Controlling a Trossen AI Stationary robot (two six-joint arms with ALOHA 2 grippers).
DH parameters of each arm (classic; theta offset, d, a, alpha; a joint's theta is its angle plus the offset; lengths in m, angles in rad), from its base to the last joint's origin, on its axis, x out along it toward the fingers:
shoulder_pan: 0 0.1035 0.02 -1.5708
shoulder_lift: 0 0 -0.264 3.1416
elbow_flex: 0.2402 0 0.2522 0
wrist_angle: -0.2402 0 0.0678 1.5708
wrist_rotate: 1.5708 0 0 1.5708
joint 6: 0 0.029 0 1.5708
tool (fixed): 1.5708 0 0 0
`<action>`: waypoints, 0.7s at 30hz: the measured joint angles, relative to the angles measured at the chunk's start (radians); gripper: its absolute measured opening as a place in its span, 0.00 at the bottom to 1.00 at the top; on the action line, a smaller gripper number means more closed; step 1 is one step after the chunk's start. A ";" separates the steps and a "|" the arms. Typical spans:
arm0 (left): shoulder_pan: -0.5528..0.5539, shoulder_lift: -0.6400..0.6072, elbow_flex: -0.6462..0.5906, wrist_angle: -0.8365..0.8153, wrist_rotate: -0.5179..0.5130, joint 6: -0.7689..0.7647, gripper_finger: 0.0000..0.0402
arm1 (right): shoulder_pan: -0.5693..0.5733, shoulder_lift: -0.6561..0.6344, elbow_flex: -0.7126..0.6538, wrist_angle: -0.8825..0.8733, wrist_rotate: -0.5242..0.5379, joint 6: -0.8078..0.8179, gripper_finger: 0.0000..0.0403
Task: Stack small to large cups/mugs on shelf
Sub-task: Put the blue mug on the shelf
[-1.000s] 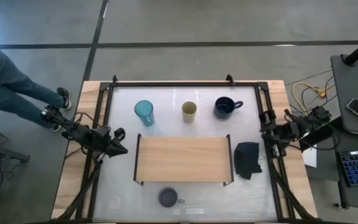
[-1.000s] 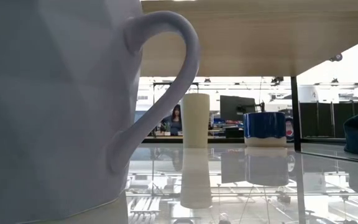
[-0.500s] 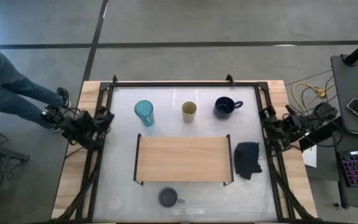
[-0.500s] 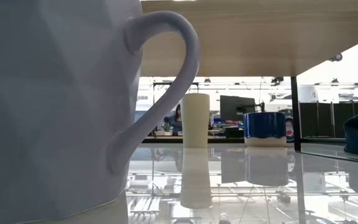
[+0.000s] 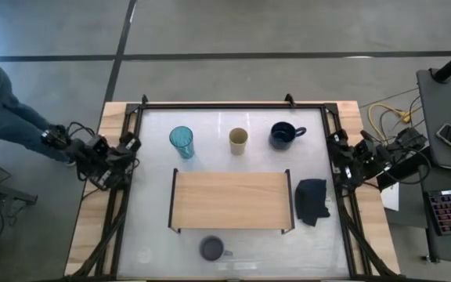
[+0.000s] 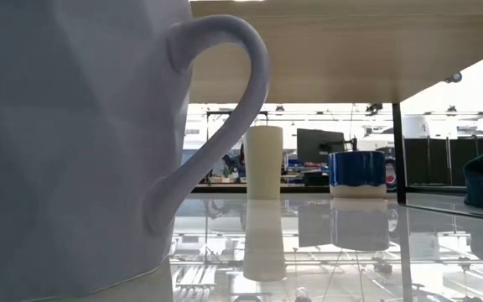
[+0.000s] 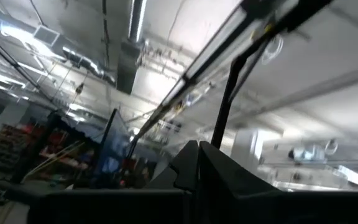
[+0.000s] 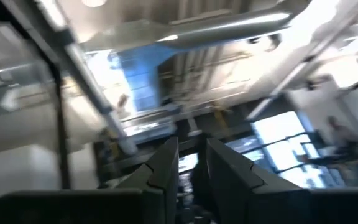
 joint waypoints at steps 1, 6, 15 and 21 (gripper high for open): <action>0.000 0.030 0.025 -0.026 0.000 0.007 0.00 | 0.000 0.000 0.000 0.007 0.021 -0.012 0.18; 0.000 0.114 0.118 -0.223 -0.074 -0.077 0.00 | 0.000 0.001 0.005 0.025 0.054 0.057 0.17; 0.000 0.095 0.157 -0.443 -0.333 -0.180 0.00 | 0.000 0.091 0.178 0.018 0.053 -0.062 0.18; 0.000 0.011 0.156 -0.487 -0.333 -0.182 0.00 | 0.001 0.157 0.308 -0.016 0.070 -0.099 0.18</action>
